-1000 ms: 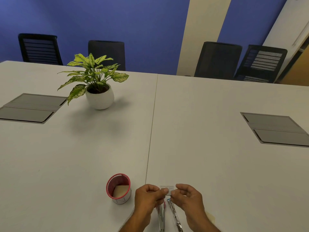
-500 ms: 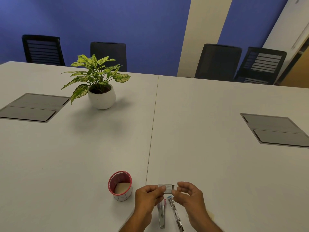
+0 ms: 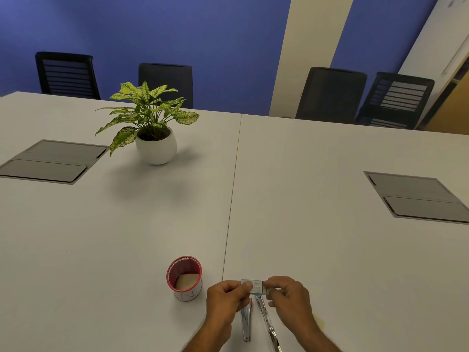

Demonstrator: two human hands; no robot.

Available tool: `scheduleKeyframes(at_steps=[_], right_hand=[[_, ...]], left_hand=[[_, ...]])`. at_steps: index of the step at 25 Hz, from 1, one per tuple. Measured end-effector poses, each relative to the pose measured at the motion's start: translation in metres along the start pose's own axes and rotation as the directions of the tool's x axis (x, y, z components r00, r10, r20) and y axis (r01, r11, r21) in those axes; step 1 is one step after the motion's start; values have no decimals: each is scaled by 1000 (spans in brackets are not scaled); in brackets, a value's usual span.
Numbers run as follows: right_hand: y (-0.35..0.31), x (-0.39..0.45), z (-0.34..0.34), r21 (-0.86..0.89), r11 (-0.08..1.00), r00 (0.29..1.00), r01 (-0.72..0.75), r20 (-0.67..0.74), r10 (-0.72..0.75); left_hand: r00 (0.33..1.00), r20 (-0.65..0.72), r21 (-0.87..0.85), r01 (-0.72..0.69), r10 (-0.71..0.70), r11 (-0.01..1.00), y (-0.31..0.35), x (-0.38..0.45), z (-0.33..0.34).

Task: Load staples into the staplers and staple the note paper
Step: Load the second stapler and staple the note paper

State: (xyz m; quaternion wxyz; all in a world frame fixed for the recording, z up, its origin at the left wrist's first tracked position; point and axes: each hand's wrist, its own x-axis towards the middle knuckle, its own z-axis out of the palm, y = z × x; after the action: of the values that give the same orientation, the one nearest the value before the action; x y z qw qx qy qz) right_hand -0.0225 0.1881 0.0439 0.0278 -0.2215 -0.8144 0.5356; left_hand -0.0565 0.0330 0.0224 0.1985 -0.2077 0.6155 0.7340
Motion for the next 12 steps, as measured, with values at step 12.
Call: scheduleKeyframes(at_steps=[12], right_hand=[[-10,4,-9,-164,986,998,-9,63,20]], left_hand=[[999,34,1,-14,14,1000,0,0,-3]])
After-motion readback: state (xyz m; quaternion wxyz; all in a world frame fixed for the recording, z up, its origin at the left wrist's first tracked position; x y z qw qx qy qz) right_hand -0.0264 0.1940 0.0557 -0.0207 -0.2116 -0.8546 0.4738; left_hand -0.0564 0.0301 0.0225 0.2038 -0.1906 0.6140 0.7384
